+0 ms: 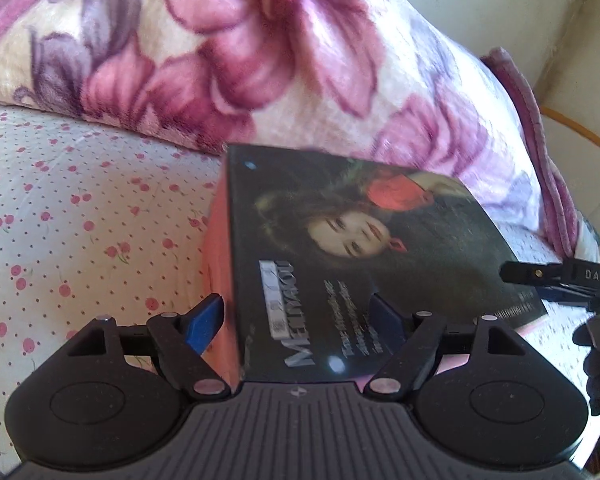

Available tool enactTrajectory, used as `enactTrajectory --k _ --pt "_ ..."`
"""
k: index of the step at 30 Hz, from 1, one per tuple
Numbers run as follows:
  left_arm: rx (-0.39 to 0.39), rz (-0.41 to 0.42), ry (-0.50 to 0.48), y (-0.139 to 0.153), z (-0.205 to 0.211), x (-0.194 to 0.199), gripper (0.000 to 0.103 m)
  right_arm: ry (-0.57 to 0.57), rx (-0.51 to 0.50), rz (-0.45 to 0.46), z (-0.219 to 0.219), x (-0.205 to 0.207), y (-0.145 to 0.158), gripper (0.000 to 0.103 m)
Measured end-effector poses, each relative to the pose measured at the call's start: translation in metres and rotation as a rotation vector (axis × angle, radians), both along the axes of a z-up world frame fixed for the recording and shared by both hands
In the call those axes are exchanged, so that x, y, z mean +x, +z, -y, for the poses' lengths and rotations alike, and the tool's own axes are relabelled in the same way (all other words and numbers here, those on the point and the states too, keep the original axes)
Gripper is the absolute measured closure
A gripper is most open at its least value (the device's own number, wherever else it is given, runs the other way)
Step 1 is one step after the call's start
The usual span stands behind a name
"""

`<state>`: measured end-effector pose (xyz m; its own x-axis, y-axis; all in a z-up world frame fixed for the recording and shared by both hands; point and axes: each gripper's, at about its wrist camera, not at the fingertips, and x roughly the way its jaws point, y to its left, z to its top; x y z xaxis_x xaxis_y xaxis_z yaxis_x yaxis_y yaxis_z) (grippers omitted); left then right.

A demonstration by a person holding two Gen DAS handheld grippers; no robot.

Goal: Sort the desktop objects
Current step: 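Lower the book onto the box opening and open both tools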

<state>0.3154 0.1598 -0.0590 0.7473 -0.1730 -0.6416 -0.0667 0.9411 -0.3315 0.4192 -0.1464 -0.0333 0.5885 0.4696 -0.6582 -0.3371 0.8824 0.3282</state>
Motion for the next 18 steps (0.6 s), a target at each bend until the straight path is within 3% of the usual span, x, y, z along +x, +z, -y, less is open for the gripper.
enactTrajectory --k 7,11,18 --pt "-0.007 0.06 0.017 -0.004 0.002 0.01 0.024 -0.049 0.032 0.009 0.009 0.025 -0.005 0.017" --pt "0.075 0.062 -0.012 -0.004 0.012 0.015 0.024 -0.045 0.019 -0.009 0.007 0.041 -0.011 0.027" --pt "0.111 0.03 -0.033 -0.003 0.016 0.02 0.023 -0.054 0.057 -0.068 0.016 0.051 -0.026 0.027"
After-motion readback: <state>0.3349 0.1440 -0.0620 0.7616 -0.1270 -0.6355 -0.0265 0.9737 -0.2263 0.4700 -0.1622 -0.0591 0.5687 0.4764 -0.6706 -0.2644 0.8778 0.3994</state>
